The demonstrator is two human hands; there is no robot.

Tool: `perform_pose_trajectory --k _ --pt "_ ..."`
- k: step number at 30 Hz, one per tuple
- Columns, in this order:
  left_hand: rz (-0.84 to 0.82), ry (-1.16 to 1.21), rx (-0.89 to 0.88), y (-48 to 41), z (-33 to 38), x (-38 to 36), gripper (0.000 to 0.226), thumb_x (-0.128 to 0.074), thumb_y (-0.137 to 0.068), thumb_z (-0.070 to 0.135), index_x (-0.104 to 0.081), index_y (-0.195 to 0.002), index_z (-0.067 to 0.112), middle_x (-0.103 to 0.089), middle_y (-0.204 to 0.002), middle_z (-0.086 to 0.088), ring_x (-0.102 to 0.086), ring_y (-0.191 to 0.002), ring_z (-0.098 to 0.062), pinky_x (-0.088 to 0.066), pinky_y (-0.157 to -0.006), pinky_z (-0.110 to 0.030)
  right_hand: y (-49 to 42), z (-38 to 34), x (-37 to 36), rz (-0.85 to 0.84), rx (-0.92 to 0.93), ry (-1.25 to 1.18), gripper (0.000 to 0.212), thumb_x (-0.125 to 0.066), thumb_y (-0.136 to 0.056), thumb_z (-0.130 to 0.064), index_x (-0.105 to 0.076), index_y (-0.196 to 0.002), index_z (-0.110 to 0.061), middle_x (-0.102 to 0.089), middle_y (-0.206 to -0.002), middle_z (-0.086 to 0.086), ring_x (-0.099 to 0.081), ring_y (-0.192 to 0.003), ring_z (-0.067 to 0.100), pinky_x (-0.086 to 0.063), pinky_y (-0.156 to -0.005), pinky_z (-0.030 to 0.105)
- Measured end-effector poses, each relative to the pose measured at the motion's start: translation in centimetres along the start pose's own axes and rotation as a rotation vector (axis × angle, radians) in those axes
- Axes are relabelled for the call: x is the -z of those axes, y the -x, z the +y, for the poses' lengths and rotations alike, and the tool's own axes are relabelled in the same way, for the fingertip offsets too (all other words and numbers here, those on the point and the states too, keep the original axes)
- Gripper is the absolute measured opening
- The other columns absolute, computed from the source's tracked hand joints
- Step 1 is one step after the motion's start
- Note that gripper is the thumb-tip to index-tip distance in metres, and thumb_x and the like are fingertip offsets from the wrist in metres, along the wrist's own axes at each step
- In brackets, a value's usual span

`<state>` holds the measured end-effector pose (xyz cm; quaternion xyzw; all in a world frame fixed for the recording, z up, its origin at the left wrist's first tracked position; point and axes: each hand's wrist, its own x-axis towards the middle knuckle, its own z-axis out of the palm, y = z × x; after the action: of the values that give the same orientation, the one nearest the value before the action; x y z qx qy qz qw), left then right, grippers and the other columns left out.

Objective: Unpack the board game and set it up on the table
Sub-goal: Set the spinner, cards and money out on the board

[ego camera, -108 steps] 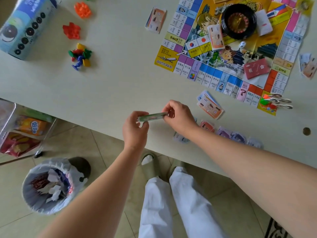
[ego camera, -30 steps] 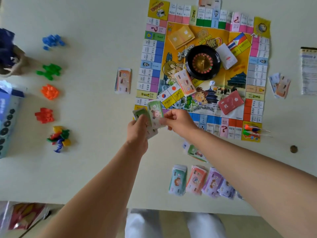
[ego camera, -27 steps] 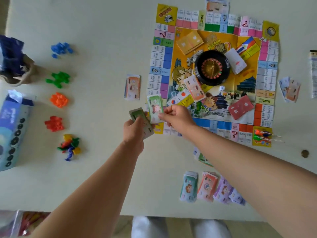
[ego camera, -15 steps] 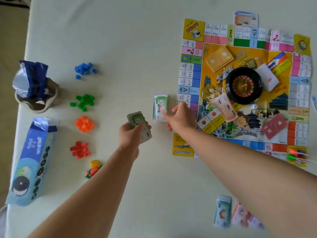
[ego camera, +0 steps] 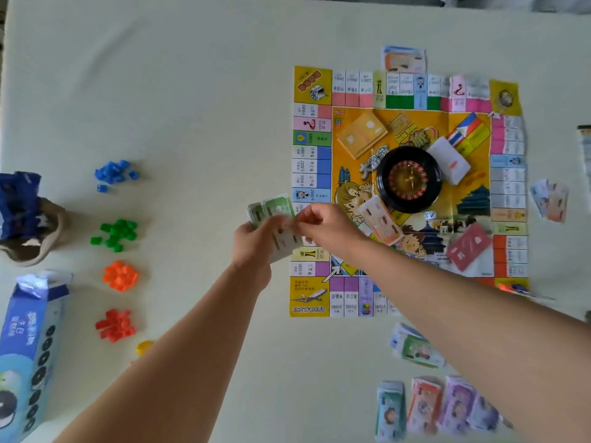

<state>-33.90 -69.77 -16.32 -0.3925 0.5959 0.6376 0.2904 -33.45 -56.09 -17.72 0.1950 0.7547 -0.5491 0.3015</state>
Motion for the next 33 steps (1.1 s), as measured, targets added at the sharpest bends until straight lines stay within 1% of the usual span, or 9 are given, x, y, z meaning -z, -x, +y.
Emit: perform_pose_trajectory --k 4,7,11,16,21,26,29,31,33 --pt "-0.013 -0.111 -0.039 -0.3 1.9 -5.3 0.007 -0.061 -0.088 0.005 -0.063 -0.093 0.01 -0.065 -0.079 -0.01 -0.063 -0.075 -0.025 -0.053 -0.065 -0.036 -1.4 -0.4 5.2 0.071 -0.03 -0.123 0.018 -0.07 -0.086 -0.023 -0.058 -0.092 -0.012 -0.059 -0.071 0.002 -0.058 -0.057 0.01 -0.046 -0.055 0.024" --pt "-0.035 -0.261 -0.085 -0.6 3.5 -8.7 0.01 -0.068 -0.085 0.008 -0.063 -0.081 0.015 -0.062 -0.07 -0.002 -0.059 -0.063 -0.016 -0.051 -0.051 -0.025 -2.6 -0.7 9.1 0.107 -0.025 -0.114 0.026 -0.069 -0.086 -0.029 -0.056 -0.105 -0.016 -0.064 -0.088 0.009 -0.06 -0.066 0.015 -0.047 -0.058 0.031" --pt "-0.092 -0.387 -0.105 -1.6 5.3 -13.9 0.017 -0.073 -0.08 0.01 -0.063 -0.073 0.021 -0.065 -0.071 -0.003 -0.062 -0.07 -0.022 -0.052 -0.061 -0.029 -4.6 -0.6 15.4 0.131 0.01 -0.035 0.023 -0.068 -0.086 -0.018 -0.055 -0.1 -0.005 -0.057 -0.076 0.008 -0.056 -0.057 0.013 -0.044 -0.053 0.027" --pt "-0.084 -0.342 -0.098 -3.7 7.8 -19.5 0.005 -0.07 -0.084 0.014 -0.066 -0.084 0.011 -0.066 -0.068 -0.007 -0.062 -0.053 -0.018 -0.052 -0.05 -0.026 -7.3 -0.9 22.3 0.153 -0.054 -0.175 0.016 -0.064 -0.087 -0.008 -0.058 -0.102 -0.004 -0.068 -0.083 0.012 -0.068 -0.059 0.018 -0.051 -0.051 0.026" --pt "-0.042 -0.118 -0.144 -7.0 10.4 -23.8 0.015 -0.05 -0.091 0.002 -0.064 -0.091 0.007 -0.064 -0.07 -0.007 -0.06 -0.057 -0.019 -0.054 -0.061 -0.032 -11.8 -2.0 27.5 0.358 -0.113 -0.555 0.016 -0.064 -0.089 -0.009 -0.059 -0.102 -0.001 -0.072 -0.084 0.016 -0.07 -0.058 0.016 -0.052 -0.046 0.021" --pt "-0.006 -0.162 -0.206 -9.7 12.2 -26.4 0.016 -0.057 -0.085 -0.003 -0.065 -0.082 0.011 -0.068 -0.076 -0.009 -0.064 -0.063 -0.02 -0.056 -0.067 -0.035 -16.4 -3.4 28.9 0.513 -0.127 -0.601 0.018 -0.066 -0.089 -0.008 -0.061 -0.101 0.004 -0.071 -0.081 0.018 -0.066 -0.048 0.014 -0.048 -0.038 0.019" --pt "0.028 -0.254 -0.237 -11.0 12.5 -27.8 0.015 -0.065 -0.081 0.002 -0.068 -0.074 0.016 -0.07 -0.079 -0.007 -0.067 -0.08 -0.027 -0.055 -0.074 -0.039 -18.5 -3.7 29.1 0.548 -0.162 -0.556 0.016 -0.066 -0.088 -0.009 -0.062 -0.092 0.006 -0.071 -0.078 0.021 -0.066 -0.049 0.019 -0.048 -0.038 0.021" --pt "0.066 -0.303 -0.251 -11.4 12.6 -28.5 0.011 -0.068 -0.08 0.007 -0.067 -0.077 0.018 -0.07 -0.083 -0.006 -0.066 -0.085 -0.026 -0.056 -0.069 -0.034 -19.1 -3.6 29.2 0.561 -0.188 -0.503 0.016 -0.066 -0.088 -0.009 -0.059 -0.084 0.004 -0.07 -0.077 0.021 -0.064 -0.044 0.017 -0.047 -0.036 0.02" --pt "0.089 -0.331 -0.267 -11.5 12.7 -29.0 0.01 -0.07 -0.081 0.009 -0.066 -0.08 0.018 -0.069 -0.088 -0.007 -0.065 -0.085 -0.025 -0.054 -0.062 -0.03 -19.4 -3.2 29.3 0.599 -0.189 -0.413 0.021 -0.066 -0.087 -0.013 -0.053 -0.096 0.0 -0.07 -0.079 0.019 -0.063 -0.041 0.014 -0.042 -0.034 0.017"
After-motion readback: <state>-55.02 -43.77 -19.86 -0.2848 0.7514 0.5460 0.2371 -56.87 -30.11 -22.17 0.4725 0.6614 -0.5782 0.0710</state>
